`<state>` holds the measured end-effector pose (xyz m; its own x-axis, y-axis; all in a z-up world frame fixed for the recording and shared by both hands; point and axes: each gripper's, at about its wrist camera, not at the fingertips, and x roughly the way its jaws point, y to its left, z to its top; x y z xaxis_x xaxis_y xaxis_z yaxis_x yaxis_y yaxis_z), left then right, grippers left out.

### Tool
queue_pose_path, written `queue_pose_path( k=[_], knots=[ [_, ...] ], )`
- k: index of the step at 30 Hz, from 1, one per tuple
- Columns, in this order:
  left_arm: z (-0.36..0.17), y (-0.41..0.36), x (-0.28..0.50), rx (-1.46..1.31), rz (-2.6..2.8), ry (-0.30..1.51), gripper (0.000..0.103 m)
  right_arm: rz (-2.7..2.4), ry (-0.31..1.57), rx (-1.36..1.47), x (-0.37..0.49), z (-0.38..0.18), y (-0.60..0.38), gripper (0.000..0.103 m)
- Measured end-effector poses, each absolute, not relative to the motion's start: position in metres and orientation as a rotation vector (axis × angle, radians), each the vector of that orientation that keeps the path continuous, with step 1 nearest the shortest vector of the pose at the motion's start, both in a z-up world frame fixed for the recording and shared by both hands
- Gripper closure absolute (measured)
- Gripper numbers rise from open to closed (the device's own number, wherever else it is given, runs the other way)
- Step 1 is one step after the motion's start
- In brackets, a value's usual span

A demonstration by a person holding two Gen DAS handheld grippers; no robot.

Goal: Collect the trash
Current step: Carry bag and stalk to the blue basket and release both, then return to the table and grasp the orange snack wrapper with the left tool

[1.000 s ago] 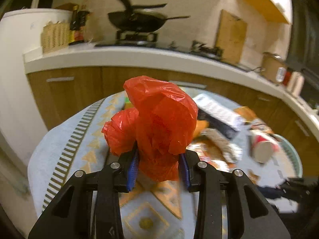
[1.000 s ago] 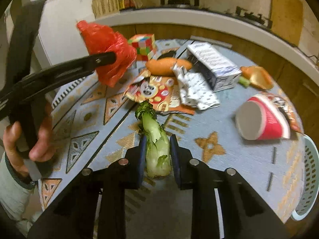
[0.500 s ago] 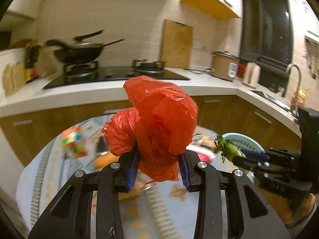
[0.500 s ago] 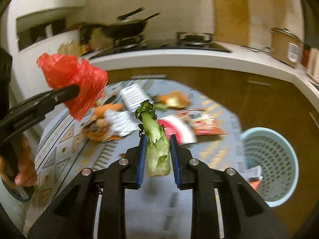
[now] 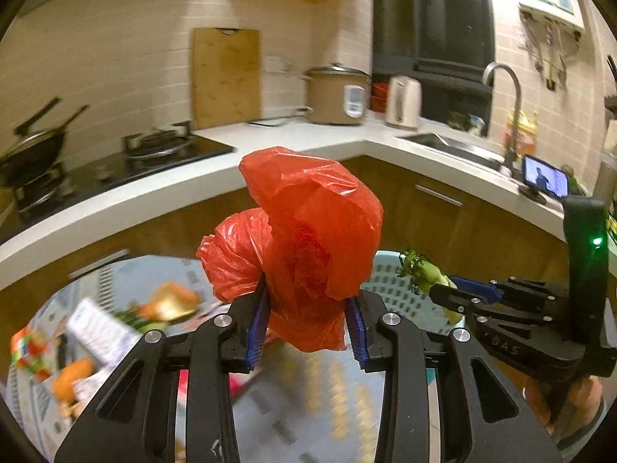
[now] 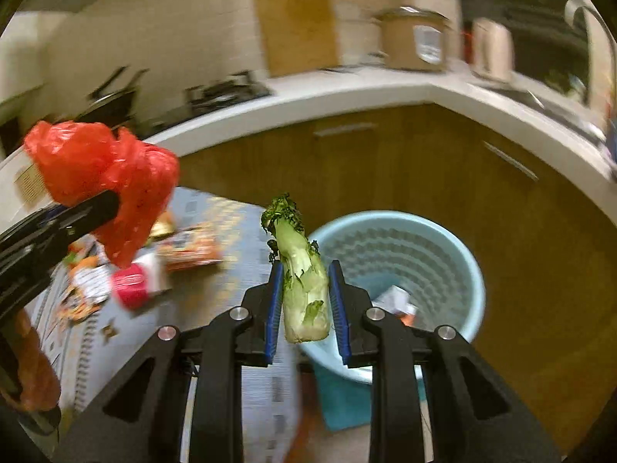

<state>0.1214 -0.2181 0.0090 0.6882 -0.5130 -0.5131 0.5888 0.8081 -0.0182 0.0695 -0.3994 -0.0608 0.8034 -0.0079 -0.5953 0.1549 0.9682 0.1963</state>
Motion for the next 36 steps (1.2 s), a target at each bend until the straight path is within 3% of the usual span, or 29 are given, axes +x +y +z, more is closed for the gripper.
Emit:
queue_pose_path(
  k=[8,15,18,20,25,36],
  knots=[
    [-0.022,-0.297,0.138,0.225,-0.679,0.586,0.069,-0.251,0.754,0.346,0.083,-0.107,-0.462,0.082],
    [-0.046,-0.321,0.155,0.249,-0.676,0.646,0.068,-0.260,0.807,0.406,0.095,-0.127,-0.483,0.082],
    [-0.050,-0.321,0.160,0.254,-0.667,0.656,0.060,-0.248,0.822,0.422,0.101,-0.133,-0.483,0.082],
    [-0.051,-0.317,0.160,0.261,-0.654,0.648,0.045,-0.234,0.835,0.432,0.106,-0.137,-0.483,0.082],
    [-0.044,-0.298,0.160,0.236,-0.635,0.645,0.032,-0.230,0.843,0.445,0.111,-0.140,-0.483,0.080],
    [-0.026,-0.250,0.147,0.172,-0.574,0.608,0.030,-0.225,0.785,0.400,0.097,-0.110,-0.459,0.080]
  ],
)
